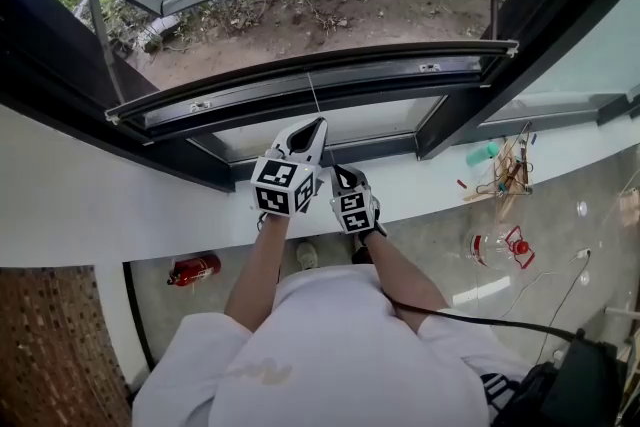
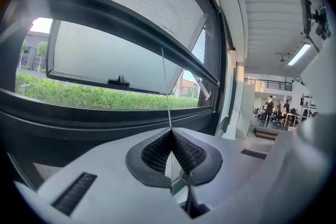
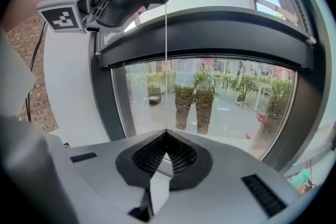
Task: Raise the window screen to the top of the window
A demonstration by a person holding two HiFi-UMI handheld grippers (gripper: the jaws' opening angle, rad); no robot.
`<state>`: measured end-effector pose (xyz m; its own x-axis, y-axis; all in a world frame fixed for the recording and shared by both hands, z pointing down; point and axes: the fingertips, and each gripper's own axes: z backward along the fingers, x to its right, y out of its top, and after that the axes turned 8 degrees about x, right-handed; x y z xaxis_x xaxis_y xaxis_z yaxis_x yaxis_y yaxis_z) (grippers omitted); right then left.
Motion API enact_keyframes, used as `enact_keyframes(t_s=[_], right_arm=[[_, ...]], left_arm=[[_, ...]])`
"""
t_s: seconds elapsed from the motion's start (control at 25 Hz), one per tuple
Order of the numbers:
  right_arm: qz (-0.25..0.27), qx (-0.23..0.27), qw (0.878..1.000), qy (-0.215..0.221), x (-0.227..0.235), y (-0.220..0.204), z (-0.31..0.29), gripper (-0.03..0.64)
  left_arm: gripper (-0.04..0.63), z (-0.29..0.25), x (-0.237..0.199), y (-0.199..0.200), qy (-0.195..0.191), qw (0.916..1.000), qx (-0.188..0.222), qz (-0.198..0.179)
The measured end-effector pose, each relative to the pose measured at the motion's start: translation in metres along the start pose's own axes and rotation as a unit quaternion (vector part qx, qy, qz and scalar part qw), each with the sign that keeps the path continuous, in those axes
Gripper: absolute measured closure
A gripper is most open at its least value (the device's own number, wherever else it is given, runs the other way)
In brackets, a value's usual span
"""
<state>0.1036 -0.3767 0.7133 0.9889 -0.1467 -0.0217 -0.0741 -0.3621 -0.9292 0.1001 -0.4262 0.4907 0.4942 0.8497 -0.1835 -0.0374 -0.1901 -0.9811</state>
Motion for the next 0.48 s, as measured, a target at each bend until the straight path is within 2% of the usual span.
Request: enact_keyframes(t_s=[0.28, 0.48], right_arm=[[-0.012, 0.014, 1.0, 0.004, 0.001, 0.012, -0.001, 0.615], [-0.007, 0.021, 1.0, 0.0, 0.004, 0.016, 0.0, 0.615]], left_arm=[[0.595, 0.0, -0.002, 0.012, -0.012, 0.9996, 0.013, 0.023], [0.595, -0.001, 0.001, 0.016, -0.017, 0.9994, 0.018, 0.025]])
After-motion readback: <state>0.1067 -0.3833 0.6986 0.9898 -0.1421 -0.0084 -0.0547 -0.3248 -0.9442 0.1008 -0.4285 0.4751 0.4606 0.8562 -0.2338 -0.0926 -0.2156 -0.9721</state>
